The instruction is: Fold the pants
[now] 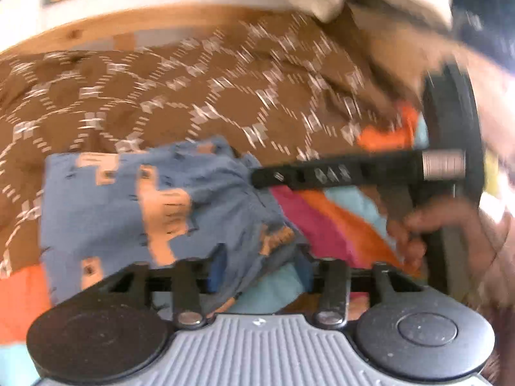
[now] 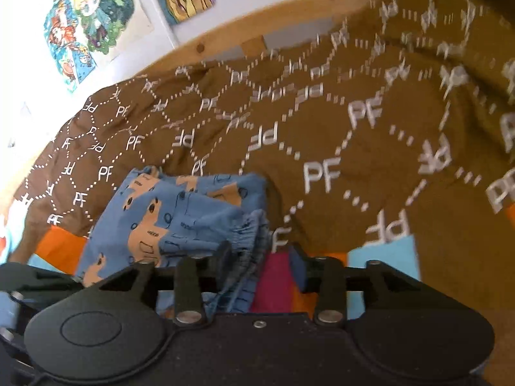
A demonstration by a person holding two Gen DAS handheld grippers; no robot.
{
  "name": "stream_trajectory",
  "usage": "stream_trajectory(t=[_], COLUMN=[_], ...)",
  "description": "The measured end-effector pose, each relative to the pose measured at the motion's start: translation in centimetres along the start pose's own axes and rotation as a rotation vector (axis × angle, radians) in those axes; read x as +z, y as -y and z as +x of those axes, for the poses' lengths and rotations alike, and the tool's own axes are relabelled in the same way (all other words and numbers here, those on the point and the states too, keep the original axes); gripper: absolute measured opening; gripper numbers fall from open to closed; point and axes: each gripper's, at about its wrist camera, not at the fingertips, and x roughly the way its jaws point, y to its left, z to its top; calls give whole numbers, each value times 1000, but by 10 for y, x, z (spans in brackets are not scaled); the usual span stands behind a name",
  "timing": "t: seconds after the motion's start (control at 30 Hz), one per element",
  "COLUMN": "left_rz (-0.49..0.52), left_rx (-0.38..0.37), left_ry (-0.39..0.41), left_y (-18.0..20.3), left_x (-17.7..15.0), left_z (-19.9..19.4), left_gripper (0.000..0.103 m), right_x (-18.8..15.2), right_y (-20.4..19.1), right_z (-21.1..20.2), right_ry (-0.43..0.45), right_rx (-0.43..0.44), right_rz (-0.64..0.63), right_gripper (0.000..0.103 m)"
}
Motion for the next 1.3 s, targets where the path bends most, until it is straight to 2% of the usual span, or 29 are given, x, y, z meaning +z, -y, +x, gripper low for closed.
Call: stream_trajectory(t=[0.03,0.07,0.1,0.13,0.17,0.2,0.27,0.33,0.47,0.53,0.6,0.73,0.8,0.9,1.03,1.1,1.17,1.3], left_rz=[-36,-74,-108,-134,-152,-169,-201,-214,-179,-176,-205,-282,-291,-273,-246,-242,-234,-222], left_rx=[33,99,196,305,412,487,557,574,625,635,624,584,581,575,586,604,594,563], left_ry=[42,89,127,156,175,168,100,56,-15,-6,-12,-33,-38,-48,-62,-39,18,69], left_y=[-5,-11,-15,-20,-26,-32,-45,-50,-50,-50,-57,-67,-70,-73,-73,-73,-76,-88], left_x=[-2,-4,-6,-7,-8,-9,-9,-15,-36,-45,-44,-43,-42,-41,-33,-24,-13,15], left_z=[-10,-20,-27,-32,-34,-32,-22,-14,-1,-1,2,-2,-3,-3,-13,-21,-28,-15], left_gripper=[60,64,78,88,90,92,92,92,94,100,102,103,103,103,103,103,103,103], right_x=[-2,-4,-8,-12,-15,-20,-22,-28,-39,-37,-33,-23,-21,-17,-13,-8,-1,14], right_y=[-3,-7,-13,-17,-23,-31,-45,-59,-72,-64,-48,-30,-25,-17,-7,-9,-15,-32], right_z=[-4,-8,-13,-17,-18,-19,-12,-7,-1,-1,-5,-14,-22,-32,-27,-19,-8,18], right_ry=[33,75,116,144,167,183,163,126,65,48,17,-15,5,87,162,166,167,155], right_rx=[-39,-74,-104,-124,-137,-137,-133,-131,-193,-191,-143,-102,-89,-108,-101,-112,-106,-53], right_rz=[-16,-29,-47,-65,-84,-114,-176,-256,-371,-359,-301,-231,-210,-159,-72,-84,-120,-182], right_gripper=[80,86,91,92,94,99,101,101,102,102,102,102,102,102,102,102,102,102])
